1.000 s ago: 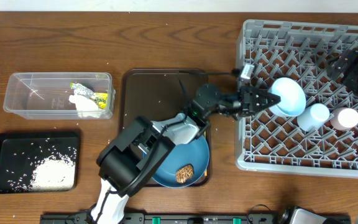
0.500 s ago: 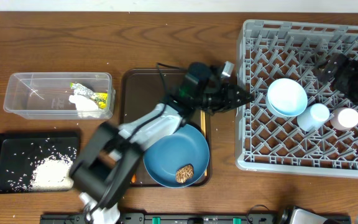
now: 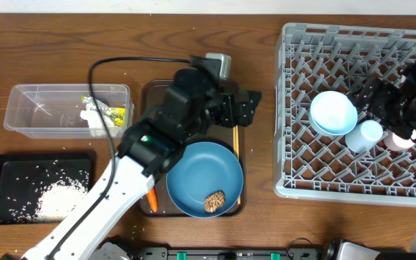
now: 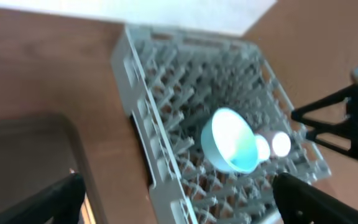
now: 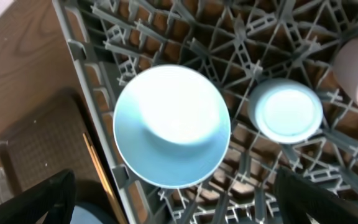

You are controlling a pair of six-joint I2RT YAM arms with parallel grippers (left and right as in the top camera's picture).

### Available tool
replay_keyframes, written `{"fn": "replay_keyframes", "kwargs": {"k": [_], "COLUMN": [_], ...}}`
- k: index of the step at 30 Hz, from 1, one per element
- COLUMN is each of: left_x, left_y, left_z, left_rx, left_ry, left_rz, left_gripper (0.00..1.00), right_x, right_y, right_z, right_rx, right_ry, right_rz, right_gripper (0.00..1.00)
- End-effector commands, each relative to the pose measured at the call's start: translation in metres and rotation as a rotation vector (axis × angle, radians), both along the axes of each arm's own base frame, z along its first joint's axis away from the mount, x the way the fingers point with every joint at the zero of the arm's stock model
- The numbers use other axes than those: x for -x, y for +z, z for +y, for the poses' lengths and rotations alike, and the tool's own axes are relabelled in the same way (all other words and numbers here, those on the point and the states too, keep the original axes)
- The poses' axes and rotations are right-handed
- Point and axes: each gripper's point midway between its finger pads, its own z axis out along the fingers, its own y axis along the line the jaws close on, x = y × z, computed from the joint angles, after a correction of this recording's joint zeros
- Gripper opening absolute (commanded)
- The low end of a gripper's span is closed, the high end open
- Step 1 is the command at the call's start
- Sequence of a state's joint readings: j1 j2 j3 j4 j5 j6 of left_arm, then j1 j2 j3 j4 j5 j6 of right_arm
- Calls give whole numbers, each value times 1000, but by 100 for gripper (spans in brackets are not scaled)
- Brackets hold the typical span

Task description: Sort waste into correct bins and load items into the dishwasher rack

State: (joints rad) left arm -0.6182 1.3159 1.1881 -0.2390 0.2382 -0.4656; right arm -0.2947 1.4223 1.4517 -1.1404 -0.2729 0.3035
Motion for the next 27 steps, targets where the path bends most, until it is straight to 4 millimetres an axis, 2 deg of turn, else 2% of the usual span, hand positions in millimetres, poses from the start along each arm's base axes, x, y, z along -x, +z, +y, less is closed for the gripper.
{"fn": "replay_keyframes", "kwargs": {"k": [1, 5, 9, 12, 15, 18, 20, 27], "left_x": [-9, -10, -15, -22, -23, -2, 14, 46], "left_y": [-12, -36, -44, -51, -48, -39, -43, -79], "left_z": [0, -21, -41, -44, -47, -69, -79, -117], "left_rx": [-67, -117, -198, -248, -247, -264, -318, -573], "left_ry": [7, -42, -108, -91, -114, -316, -409, -596], "left_rz": [-10, 73, 85, 98, 76, -19, -70, -257], "left_gripper": [89, 83, 80, 80, 80, 79, 80, 80], "right_x": [-6, -10, -12, -11, -2, 7, 5, -28], "right_y": [5, 8, 12, 11, -1, -17, -21, -1], "right_z": [1, -8, -28, -33, -31, -45, -51, -57], "right_rx": [9, -10, 13, 21, 9, 49, 32, -86], "right_ry": [18, -49, -79, -67, -68, -131, -177, -161], "right_rz": [-36, -53, -86, -89, -18, 72, 77, -108], "right_gripper": [94, 94, 96, 95, 94, 94, 95, 98]}}
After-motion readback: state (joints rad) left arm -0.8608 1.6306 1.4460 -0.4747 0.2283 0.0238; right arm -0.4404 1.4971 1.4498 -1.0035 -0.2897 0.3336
